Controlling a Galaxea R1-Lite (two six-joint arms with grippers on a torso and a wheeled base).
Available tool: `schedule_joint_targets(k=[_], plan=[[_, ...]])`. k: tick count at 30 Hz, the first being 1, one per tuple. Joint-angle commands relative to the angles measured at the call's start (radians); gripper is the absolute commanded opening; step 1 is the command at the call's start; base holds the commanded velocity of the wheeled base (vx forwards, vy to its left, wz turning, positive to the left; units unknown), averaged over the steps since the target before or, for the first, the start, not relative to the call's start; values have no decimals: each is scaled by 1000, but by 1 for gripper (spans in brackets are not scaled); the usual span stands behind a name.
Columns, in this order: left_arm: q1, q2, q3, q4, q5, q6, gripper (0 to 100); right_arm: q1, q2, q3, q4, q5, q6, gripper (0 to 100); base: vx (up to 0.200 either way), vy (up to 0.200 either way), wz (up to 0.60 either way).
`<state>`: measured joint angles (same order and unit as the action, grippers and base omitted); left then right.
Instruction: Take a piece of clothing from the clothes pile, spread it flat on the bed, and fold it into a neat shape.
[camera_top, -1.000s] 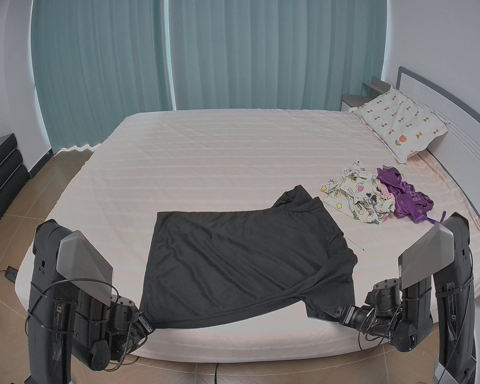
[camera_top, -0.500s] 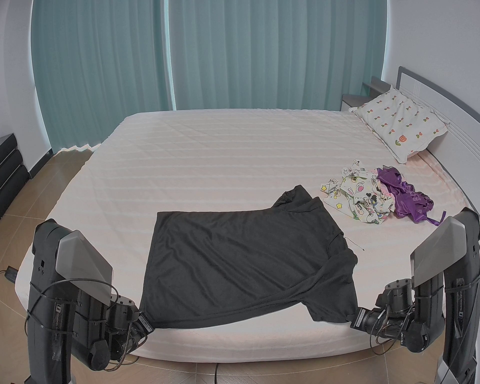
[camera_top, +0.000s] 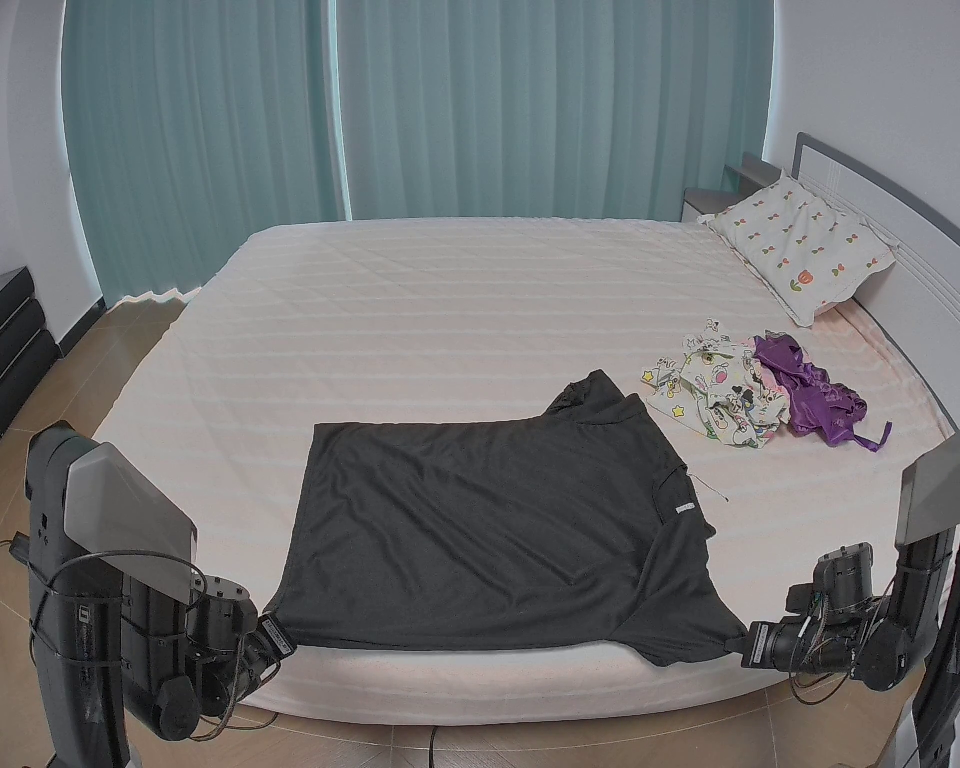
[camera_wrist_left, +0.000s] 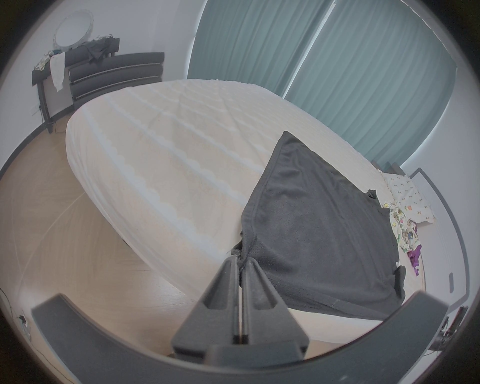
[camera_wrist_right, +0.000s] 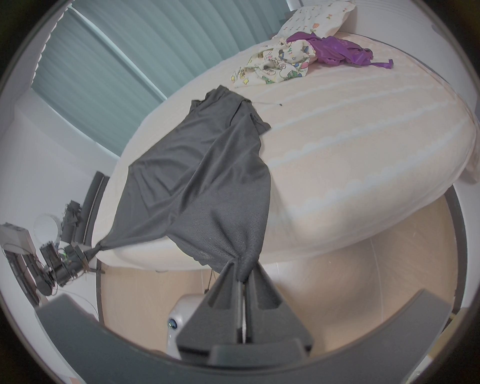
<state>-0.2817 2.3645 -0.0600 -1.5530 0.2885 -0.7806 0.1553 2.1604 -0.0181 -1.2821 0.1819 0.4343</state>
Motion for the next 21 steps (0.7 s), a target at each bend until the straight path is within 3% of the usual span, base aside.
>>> schedule_joint_targets(k=[1, 13, 21], plan=[[-5, -53, 55, -16, 23, 46, 0, 3, -162, 18, 124, 4, -63, 0, 0, 0, 0], [-36, -48, 58, 10, 60, 64, 0, 23, -300, 18, 349, -9, -155, 0, 0, 0, 0], [-96, -106, 58, 168, 81, 57, 0, 20, -373, 6, 523, -38, -219, 0, 0, 0, 0]])
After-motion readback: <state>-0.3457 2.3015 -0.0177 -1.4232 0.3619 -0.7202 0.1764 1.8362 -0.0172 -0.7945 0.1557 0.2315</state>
